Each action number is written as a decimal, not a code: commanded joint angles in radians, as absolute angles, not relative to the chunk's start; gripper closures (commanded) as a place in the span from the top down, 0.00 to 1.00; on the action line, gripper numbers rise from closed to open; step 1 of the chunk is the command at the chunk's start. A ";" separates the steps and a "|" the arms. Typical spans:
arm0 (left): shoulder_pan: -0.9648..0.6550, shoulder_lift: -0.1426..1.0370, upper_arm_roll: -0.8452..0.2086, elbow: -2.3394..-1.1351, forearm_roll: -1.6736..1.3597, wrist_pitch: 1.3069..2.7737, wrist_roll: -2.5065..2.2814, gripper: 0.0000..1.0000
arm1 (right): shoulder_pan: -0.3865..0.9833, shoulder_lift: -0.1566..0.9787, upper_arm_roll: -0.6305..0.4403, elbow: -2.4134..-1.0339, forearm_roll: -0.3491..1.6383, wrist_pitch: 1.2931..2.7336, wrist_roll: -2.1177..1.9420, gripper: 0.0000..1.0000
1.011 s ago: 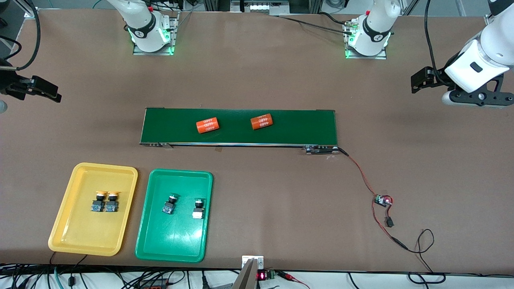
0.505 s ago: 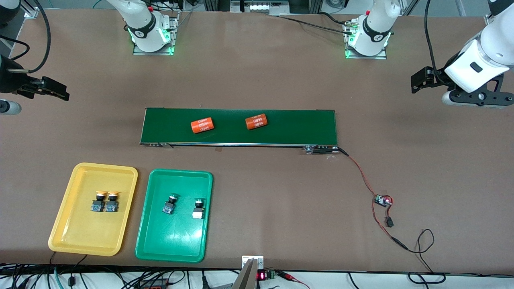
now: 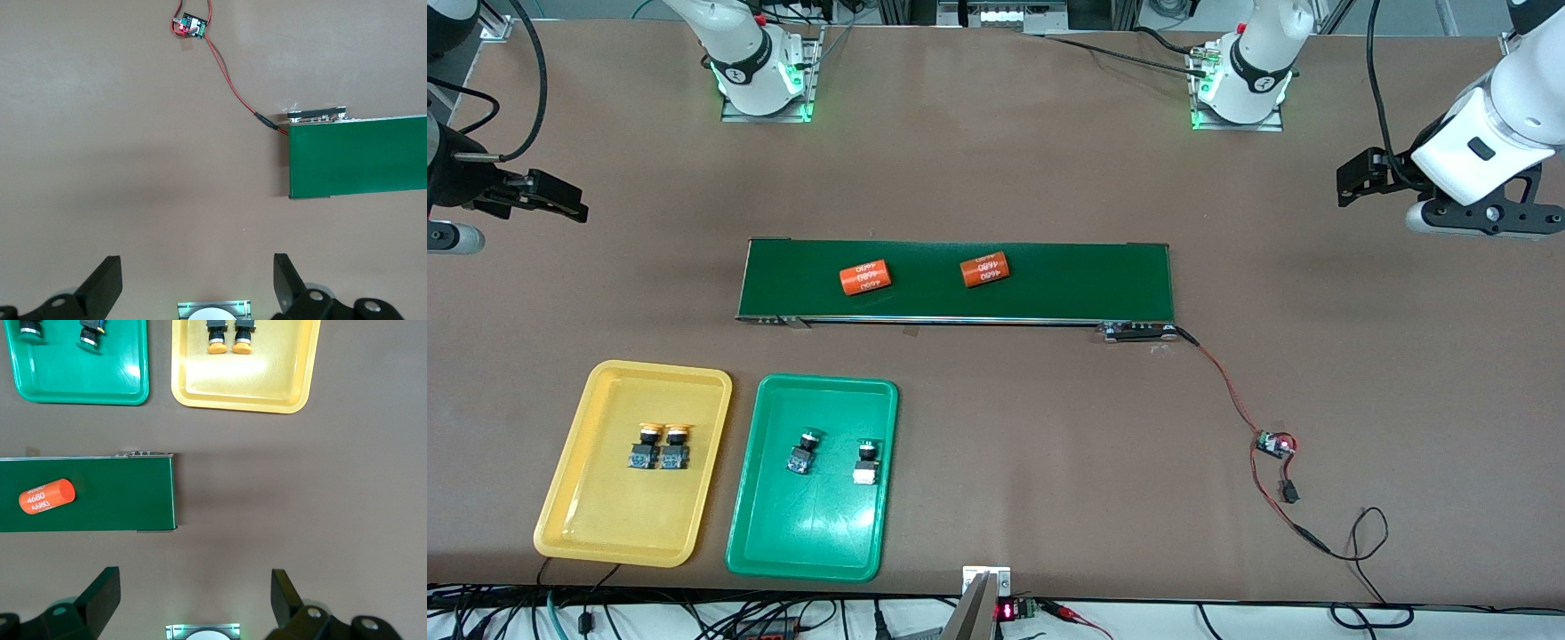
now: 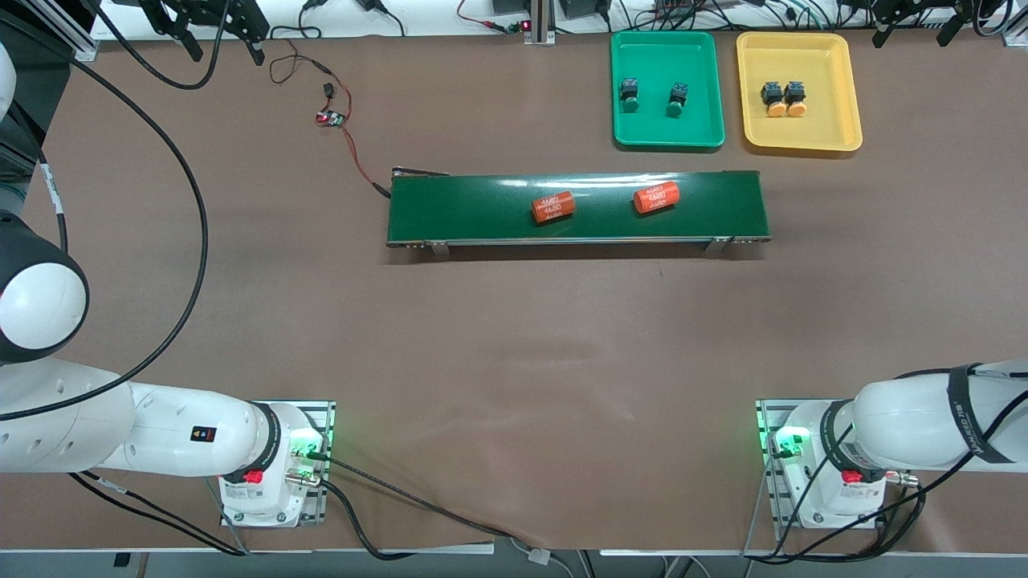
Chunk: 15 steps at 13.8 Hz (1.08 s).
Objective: Sort buttons by color to trays
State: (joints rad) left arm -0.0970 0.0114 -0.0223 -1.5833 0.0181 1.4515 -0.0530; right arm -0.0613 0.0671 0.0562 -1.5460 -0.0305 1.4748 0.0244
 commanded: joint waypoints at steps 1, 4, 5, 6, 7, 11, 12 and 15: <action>-0.098 0.023 -0.025 -1.551 0.032 1.427 -0.048 1.00 | -0.066 0.057 0.054 -1.554 -0.012 1.471 0.021 1.00; -0.098 0.023 -0.025 -1.551 0.032 1.427 -0.048 1.00 | -0.067 0.060 0.052 -1.552 -0.011 1.476 0.021 1.00; -0.098 0.023 -0.025 -1.551 0.032 1.425 -0.048 1.00 | -0.069 0.061 0.052 -1.552 -0.011 1.477 0.021 1.00; -0.097 0.023 -0.025 -1.551 0.032 1.427 -0.048 1.00 | -0.069 0.061 0.052 -1.552 -0.011 1.479 0.021 1.00; -0.097 0.023 -0.025 -1.551 0.032 1.427 -0.048 1.00 | -0.069 0.063 0.052 -1.552 -0.009 1.483 0.021 1.00; -0.097 0.023 -0.025 -1.551 0.032 1.425 -0.048 1.00 | -0.064 0.071 0.054 -1.552 0.003 1.517 0.025 1.00; -0.097 0.023 -0.025 -1.551 0.032 1.425 -0.048 1.00 | -0.064 0.072 0.055 -1.552 0.035 1.534 0.025 1.00; -0.098 0.021 -0.025 -1.551 0.034 1.425 -0.048 1.00 | -0.061 0.083 0.055 -1.552 0.067 1.557 0.025 1.00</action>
